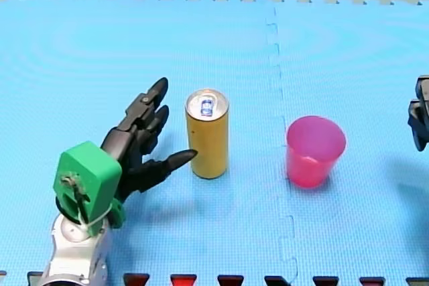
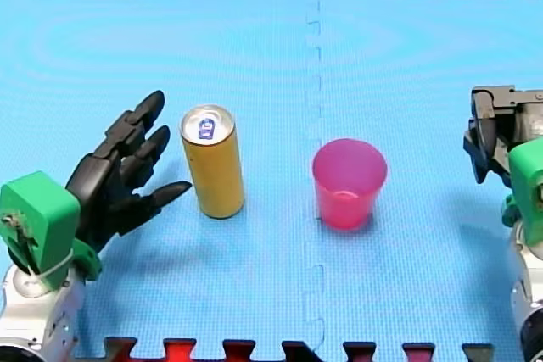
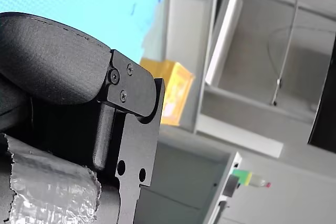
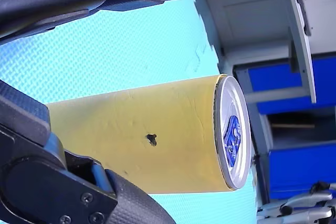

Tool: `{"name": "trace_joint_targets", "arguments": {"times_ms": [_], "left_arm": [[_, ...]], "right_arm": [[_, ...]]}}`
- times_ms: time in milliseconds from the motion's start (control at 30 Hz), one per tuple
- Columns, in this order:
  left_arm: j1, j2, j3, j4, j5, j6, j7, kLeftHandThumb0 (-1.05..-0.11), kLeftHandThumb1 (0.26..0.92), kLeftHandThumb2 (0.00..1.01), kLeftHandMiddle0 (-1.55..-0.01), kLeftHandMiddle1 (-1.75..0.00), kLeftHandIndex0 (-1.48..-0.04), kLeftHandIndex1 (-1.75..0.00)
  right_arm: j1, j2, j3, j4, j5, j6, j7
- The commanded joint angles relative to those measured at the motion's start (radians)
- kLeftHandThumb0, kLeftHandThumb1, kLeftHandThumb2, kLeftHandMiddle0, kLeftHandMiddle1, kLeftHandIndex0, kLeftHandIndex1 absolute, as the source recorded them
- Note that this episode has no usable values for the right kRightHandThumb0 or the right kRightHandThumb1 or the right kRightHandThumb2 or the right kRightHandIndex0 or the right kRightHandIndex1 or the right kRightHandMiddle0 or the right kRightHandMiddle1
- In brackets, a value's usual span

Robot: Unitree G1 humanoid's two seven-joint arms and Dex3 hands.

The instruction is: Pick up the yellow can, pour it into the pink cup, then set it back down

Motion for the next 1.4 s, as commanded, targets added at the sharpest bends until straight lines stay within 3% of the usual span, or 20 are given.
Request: {"name": "trace_joint_targets", "arguments": {"times_ms": [0, 400, 900, 1233, 1367], "left_arm": [[-0.005, 0.001, 0.003, 0.004, -0.007, -0.004, -0.003, -0.757, 0.668, 0.00, -0.12, -0.01, -0.10, 0.00], [-0.004, 0.000, 0.007, 0.013, -0.009, -0.022, -0.008, -0.615, 0.664, 0.00, -0.13, 0.00, -0.09, 0.00], [0.004, 0.012, -0.012, -0.012, 0.013, -0.019, -0.005, -0.582, 0.672, 0.00, -0.12, 0.00, -0.07, 0.00], [0.021, 0.014, -0.031, -0.066, 0.033, 0.030, 0.021, -0.569, 0.671, 0.00, -0.12, 0.00, -0.06, 0.00], [0.007, 0.007, -0.042, -0.045, 0.047, 0.039, 0.034, -0.567, 0.670, 0.00, -0.11, 0.00, -0.06, 0.00]], "right_arm": [[-0.004, -0.007, -0.002, 0.004, 0.001, 0.001, -0.002], [-0.003, -0.005, -0.003, 0.004, 0.004, -0.002, -0.001], [-0.004, -0.003, -0.006, 0.003, 0.008, 0.002, 0.002], [-0.001, -0.001, -0.004, -0.003, 0.006, 0.000, -0.001], [0.002, 0.001, -0.001, -0.007, 0.002, -0.002, -0.006]]}}
